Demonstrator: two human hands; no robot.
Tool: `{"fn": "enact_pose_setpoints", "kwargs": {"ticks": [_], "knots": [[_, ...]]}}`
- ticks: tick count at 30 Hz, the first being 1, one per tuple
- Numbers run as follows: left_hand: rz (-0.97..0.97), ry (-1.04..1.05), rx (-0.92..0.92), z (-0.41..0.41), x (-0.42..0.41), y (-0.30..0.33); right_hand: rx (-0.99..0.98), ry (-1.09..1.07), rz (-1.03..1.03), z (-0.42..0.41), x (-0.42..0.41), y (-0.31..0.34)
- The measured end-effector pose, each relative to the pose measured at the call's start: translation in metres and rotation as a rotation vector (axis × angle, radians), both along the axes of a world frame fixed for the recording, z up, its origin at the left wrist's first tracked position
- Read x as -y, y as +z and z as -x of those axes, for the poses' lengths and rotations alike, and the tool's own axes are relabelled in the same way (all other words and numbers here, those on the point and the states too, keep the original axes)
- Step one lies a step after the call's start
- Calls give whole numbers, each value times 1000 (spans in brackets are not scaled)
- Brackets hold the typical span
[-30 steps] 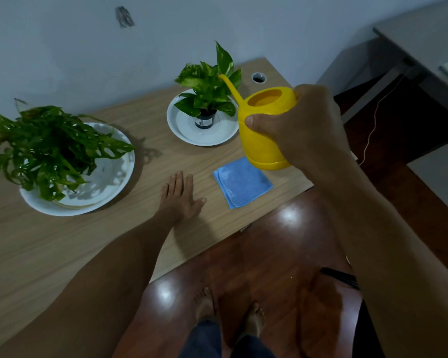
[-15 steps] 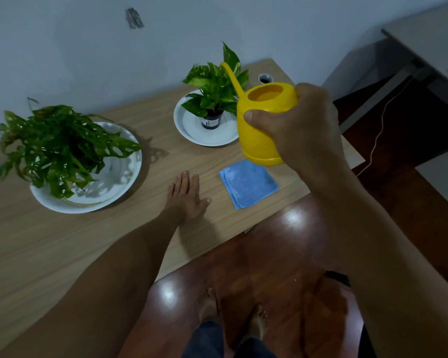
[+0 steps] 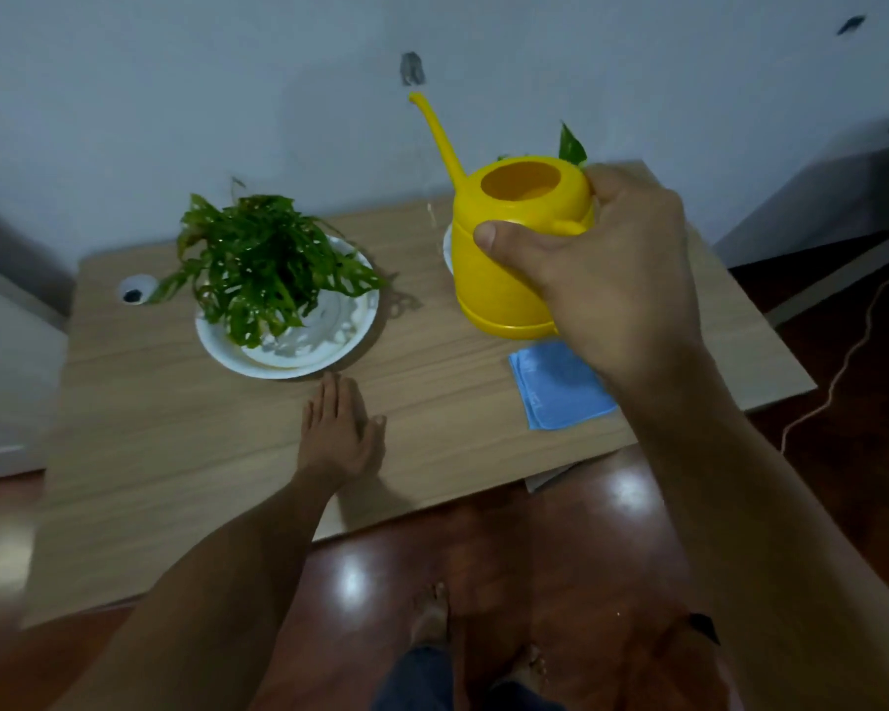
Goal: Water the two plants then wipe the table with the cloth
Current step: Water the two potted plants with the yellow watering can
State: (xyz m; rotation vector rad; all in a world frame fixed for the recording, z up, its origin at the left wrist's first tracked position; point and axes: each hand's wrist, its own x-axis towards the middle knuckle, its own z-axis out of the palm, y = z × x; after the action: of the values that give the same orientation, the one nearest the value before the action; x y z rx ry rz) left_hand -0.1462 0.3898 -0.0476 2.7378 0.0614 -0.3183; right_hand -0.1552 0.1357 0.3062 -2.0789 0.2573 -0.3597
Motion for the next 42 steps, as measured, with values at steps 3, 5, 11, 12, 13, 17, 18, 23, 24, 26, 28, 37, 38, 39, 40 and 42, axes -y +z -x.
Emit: {"fn": "enact_pose_setpoints", "kwargs": {"ticks": [3,5,11,12,13,17,18,23,24,26,28,37,38,39,40,42], "knots": [[-11,84,-27,12,-26,2,-20,88,-12,0,-30,-2],[-17,133,-31,18,-42,1,-42,144,-17,0,-48,-7],[-14,219,-45,29,-74,-5,-120,293,-29,2,-91,-24],[-11,226,-55,29,-76,-5,-130,305,-29,2,-96,-28],[-8,231,-64,29,-78,-6,-137,314,-26,2,-101,-31],[13,243,-55,32,-80,-10,-159,336,-5,1,-115,-39],[17,245,-54,33,-79,-10,-169,341,0,0,-117,-39],[30,251,-62,33,-81,-12,-210,336,68,-4,-120,-36],[31,248,-63,34,-81,-13,-221,335,88,-6,-119,-36],[31,241,-56,35,-82,-14,-237,342,122,-10,-117,-33],[29,238,-49,36,-82,-14,-242,342,148,-13,-116,-29],[29,231,-45,37,-82,-13,-156,314,184,-39,-121,-24],[28,228,-45,37,-82,-12,-151,319,189,-40,-123,-23],[28,227,-46,37,-83,-13,-148,325,193,-41,-125,-22],[30,226,-48,37,-83,-13,-147,331,196,-42,-127,-22],[34,226,-52,37,-84,-13,-147,342,201,-43,-131,-21]]}}
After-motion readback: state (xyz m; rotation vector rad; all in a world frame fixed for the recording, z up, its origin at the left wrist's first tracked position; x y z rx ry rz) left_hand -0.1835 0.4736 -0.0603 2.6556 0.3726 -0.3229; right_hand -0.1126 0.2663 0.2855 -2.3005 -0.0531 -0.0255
